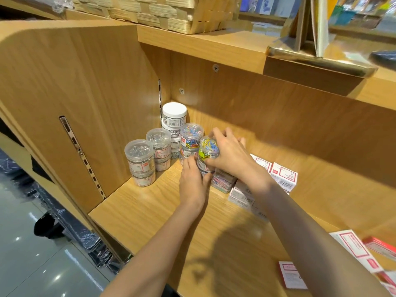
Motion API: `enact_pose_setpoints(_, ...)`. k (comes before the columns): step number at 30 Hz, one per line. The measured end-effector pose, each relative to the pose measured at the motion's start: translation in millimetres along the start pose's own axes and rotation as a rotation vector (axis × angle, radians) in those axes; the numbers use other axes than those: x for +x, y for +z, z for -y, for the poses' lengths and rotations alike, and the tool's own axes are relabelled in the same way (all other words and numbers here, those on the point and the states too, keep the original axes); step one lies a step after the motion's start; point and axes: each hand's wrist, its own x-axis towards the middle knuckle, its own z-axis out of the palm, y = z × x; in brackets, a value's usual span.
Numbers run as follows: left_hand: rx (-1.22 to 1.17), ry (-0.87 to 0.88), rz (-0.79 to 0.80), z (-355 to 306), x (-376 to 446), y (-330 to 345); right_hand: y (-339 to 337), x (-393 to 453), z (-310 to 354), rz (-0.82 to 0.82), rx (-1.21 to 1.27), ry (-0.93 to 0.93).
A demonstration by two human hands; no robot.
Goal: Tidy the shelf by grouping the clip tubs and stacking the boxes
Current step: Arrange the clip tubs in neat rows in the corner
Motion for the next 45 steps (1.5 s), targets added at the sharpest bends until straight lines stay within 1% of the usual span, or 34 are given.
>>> enact_pose_setpoints(5,-0.003,0.038,0.026,14,-4,-9,0,3,-1,0.061,0.037,-0.017)
enact_pose_setpoints(9,-0.012,0.022,0.030,22,0,-20,-1,1,-5,0.076,0.042,-0.023)
enact_pose_setpoints(11,0.009,0.027,0.064,24,1,-21,-1,0,-5,0.080,0.045,-0.034)
enact_pose_setpoints(13,0.012,0.022,0.097,20,-1,-17,1,-1,-2,0.057,0.027,-0.040)
enact_pose_setpoints(16,0.002,-0.017,0.070,11,-1,-7,9,-4,3,-0.044,-0.062,-0.041)
enact_pose_setpoints(19,0.039,-0.026,0.044,10,3,-1,16,-4,4,-0.080,-0.023,-0.034)
enact_pose_setpoints(23,0.034,-0.029,0.043,11,4,0,15,-1,1,-0.060,0.063,-0.041)
enact_pose_setpoints(28,-0.009,0.025,0.077,23,-1,-16,7,-2,0,0.015,0.135,-0.039)
enact_pose_setpoints(30,0.020,0.056,0.075,30,-6,-29,5,-5,3,0.048,0.134,-0.077)
enact_pose_setpoints(33,0.100,0.086,0.033,37,-13,-47,8,-8,16,0.078,0.154,-0.151)
enact_pose_setpoints(35,0.149,0.086,-0.007,39,-13,-55,15,-6,24,0.051,0.169,-0.161)
enact_pose_setpoints(39,0.232,0.047,-0.035,41,-14,-65,30,-4,29,-0.083,0.066,-0.165)
enact_pose_setpoints(42,0.243,0.051,-0.028,41,-15,-66,30,-3,25,-0.085,0.012,-0.207)
enact_pose_setpoints(45,0.234,0.056,-0.024,40,-13,-65,28,-3,20,-0.081,0.017,-0.249)
